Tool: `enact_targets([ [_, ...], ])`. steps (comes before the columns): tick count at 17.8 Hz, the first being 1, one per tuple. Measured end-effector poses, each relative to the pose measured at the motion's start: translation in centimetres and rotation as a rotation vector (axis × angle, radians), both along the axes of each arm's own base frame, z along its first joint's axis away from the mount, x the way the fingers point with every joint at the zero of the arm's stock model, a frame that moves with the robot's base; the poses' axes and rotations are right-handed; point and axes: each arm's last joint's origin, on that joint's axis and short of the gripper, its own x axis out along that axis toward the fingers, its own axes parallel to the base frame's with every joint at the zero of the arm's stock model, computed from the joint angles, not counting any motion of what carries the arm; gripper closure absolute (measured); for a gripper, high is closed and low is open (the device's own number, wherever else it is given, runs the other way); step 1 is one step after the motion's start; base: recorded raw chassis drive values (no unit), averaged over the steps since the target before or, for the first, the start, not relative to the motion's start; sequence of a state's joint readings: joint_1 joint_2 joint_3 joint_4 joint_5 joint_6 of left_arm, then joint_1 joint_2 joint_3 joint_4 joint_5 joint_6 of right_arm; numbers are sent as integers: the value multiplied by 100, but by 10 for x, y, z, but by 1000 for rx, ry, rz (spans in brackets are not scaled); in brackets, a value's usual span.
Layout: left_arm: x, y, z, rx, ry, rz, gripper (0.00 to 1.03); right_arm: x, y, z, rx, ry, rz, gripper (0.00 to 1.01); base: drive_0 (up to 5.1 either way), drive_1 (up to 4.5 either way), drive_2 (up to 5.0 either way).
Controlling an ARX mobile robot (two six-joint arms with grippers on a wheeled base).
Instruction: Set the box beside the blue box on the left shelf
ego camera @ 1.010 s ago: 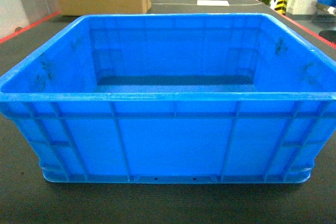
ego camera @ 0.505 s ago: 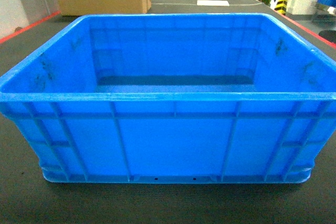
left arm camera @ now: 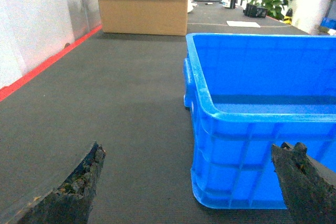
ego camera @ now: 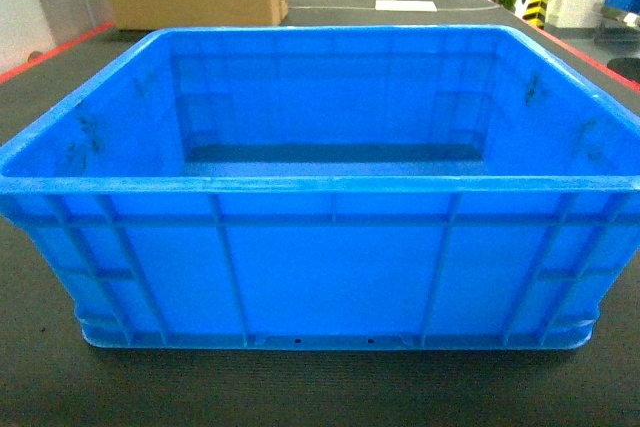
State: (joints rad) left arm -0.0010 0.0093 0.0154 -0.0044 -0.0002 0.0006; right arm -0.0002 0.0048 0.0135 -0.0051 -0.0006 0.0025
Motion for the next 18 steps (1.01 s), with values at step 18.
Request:
enact_targets([
  [18, 0, 0, 0, 0, 0, 0, 5, 0, 0, 0, 0, 0, 0, 3, 0, 0, 0],
])
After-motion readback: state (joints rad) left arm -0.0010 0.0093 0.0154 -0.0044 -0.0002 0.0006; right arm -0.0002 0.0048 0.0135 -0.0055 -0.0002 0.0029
